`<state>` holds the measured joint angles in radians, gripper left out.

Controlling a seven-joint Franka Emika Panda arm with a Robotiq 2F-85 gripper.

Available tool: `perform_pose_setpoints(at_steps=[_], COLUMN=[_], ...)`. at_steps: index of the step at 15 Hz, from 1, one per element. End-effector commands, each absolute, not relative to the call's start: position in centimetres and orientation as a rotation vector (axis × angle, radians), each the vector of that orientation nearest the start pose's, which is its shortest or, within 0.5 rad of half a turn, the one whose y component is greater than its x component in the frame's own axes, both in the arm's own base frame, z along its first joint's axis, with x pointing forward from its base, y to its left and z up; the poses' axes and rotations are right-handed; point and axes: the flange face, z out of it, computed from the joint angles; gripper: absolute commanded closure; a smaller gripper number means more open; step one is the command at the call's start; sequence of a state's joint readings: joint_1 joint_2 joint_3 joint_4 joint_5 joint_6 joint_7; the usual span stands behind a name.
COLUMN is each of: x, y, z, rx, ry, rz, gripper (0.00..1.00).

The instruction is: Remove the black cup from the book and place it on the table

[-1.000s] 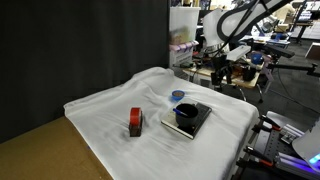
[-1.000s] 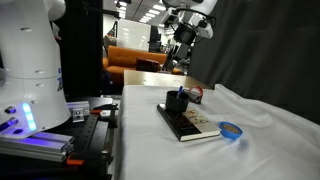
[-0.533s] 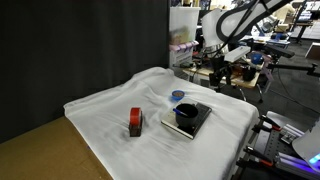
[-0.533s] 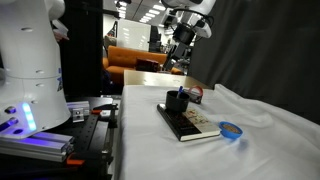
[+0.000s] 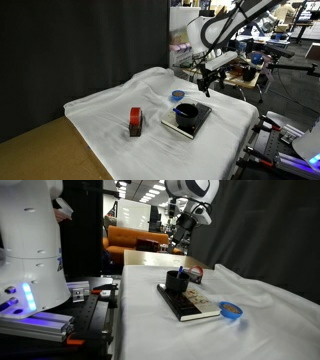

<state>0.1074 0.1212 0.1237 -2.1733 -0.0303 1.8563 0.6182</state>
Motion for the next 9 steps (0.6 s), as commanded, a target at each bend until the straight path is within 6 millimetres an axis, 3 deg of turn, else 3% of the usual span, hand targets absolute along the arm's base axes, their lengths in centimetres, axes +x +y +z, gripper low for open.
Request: perform_pose_setpoints(at_steps=[1, 9], x=[48.77, 49.12], y=[11.20, 11.21], z=[30.85, 30.83], rx=[-3.215, -3.217], ry=[0.620, 0.641], rz=[0.673, 0.694], gripper=[0.00, 0.00])
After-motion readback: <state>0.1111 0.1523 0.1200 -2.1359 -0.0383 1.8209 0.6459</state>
